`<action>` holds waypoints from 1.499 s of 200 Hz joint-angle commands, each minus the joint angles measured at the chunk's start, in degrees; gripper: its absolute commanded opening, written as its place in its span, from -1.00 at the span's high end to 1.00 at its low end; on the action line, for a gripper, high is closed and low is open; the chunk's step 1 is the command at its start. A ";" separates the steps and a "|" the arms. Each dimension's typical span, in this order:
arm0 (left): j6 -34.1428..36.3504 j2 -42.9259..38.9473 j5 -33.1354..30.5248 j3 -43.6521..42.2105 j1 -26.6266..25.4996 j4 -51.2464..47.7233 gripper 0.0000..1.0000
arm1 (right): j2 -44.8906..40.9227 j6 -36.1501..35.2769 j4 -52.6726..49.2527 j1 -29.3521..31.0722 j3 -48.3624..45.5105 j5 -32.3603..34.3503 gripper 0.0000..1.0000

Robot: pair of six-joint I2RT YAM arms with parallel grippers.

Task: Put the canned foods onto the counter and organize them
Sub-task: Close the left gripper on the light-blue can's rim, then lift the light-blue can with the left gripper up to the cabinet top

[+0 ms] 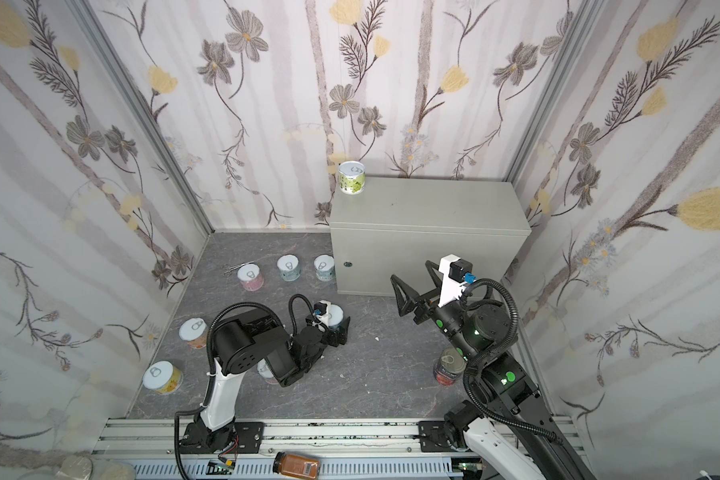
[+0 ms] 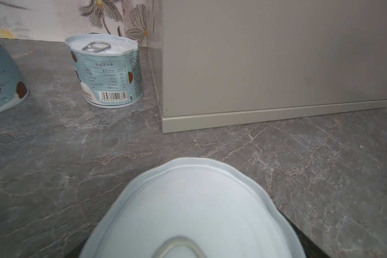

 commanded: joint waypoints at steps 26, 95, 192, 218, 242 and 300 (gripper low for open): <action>-0.19 0.45 2.01 -0.59 0.02 1.75 -0.64 | 0.55 -0.56 1.24 0.02 -0.29 -0.47 -0.99; -0.07 -5.38 2.56 -2.70 -0.33 0.58 -0.45 | 0.82 -0.20 0.50 0.01 -0.13 -0.12 -0.99; 1.91 -25.49 2.85 0.57 -3.69 -24.67 -0.34 | -0.49 2.02 -2.41 0.03 0.31 0.55 -0.99; 2.39 -33.19 1.54 3.09 -4.79 -36.01 -0.34 | -1.00 3.25 -4.68 0.03 0.70 0.29 -0.99; 2.23 -39.84 2.23 6.41 -4.87 -46.74 -0.34 | -2.46 4.35 -5.17 -0.10 -0.22 0.24 -0.99; 1.72 -50.12 3.39 20.62 -4.90 -73.22 -0.36 | -4.25 7.10 -4.30 -0.35 -6.35 0.42 -0.99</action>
